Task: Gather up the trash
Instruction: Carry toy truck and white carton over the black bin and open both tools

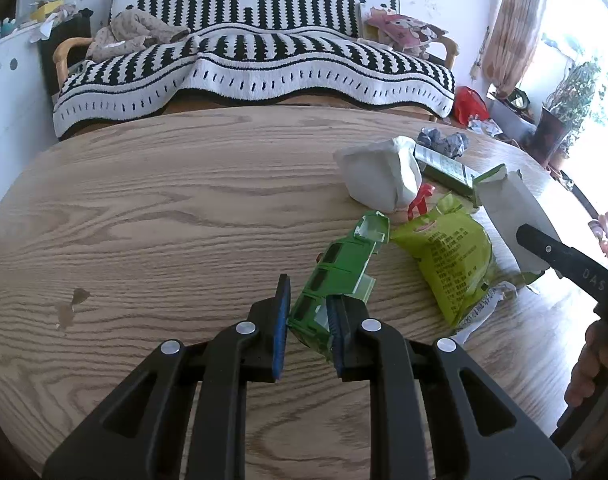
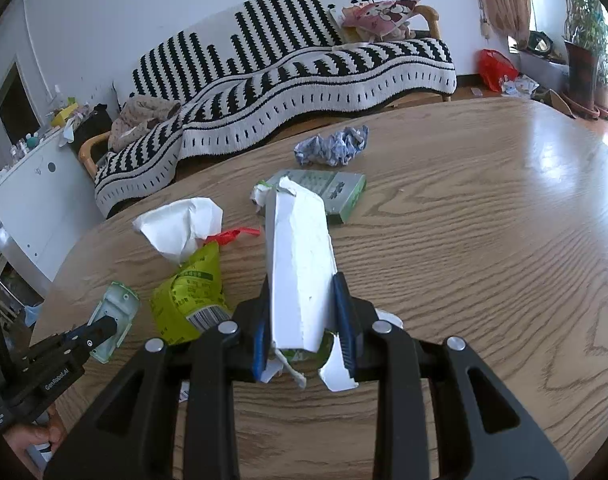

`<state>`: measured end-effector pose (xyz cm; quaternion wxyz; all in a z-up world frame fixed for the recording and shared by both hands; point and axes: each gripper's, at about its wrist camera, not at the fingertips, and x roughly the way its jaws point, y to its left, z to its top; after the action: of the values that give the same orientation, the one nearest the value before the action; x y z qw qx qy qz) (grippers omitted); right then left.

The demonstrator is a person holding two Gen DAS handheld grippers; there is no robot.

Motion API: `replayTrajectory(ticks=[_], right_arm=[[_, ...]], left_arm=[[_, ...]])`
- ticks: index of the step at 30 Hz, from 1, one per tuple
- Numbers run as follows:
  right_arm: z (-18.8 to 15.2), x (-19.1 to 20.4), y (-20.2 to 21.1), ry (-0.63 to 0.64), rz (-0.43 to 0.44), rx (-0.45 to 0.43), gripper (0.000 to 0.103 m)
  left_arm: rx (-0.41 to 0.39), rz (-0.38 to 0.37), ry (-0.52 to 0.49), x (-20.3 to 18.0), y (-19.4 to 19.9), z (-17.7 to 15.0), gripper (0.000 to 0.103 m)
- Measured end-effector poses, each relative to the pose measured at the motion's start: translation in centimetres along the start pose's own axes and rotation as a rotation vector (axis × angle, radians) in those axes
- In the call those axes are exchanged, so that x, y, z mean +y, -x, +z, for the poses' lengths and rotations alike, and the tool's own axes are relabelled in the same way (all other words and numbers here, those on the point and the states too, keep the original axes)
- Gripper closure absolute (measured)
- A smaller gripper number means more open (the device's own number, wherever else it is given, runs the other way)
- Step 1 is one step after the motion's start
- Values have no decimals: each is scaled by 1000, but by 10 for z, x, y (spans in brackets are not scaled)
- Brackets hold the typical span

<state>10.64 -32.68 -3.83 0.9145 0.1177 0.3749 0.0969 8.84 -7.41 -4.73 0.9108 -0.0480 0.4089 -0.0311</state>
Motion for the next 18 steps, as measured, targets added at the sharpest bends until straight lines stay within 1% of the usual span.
replayTrajectory(ticks=[3, 6, 8, 10, 11, 12, 14, 15, 16, 17, 18], right_arm=[[0, 0, 0, -2, 3, -2, 75], [2, 1, 7, -7, 4, -21, 75], [3, 1, 21, -31, 23, -53, 75], [3, 1, 41, -46, 35, -106, 75], [1, 1, 55, -40, 31, -146, 75], [-1, 1, 70, -29, 10, -181, 75], [-7, -7, 93, -54, 2, -217, 75], [-12, -15, 112, -83, 6, -239, 75], [-16, -22, 128, -99, -13, -255, 75], [-21, -32, 150, -106, -56, -273, 75], [-26, -42, 168, -112, -80, -285, 75]], left_arm=[[6, -4, 17, 2, 0, 1, 86], [-14, -30, 60, 4, 9, 7, 86], [-49, -58, 87, 0, 21, 11, 86], [-59, -102, 105, -8, 30, 15, 86], [-72, -139, 99, -18, 38, 15, 86], [-83, -155, 79, -29, 47, 15, 86], [-99, -208, 21, -62, 69, 8, 86], [-99, -231, 3, -74, 76, 4, 86], [-93, -272, -35, -96, 88, -3, 86], [-85, -304, -72, -115, 98, -9, 86], [-79, -328, -100, -128, 105, -15, 86]])
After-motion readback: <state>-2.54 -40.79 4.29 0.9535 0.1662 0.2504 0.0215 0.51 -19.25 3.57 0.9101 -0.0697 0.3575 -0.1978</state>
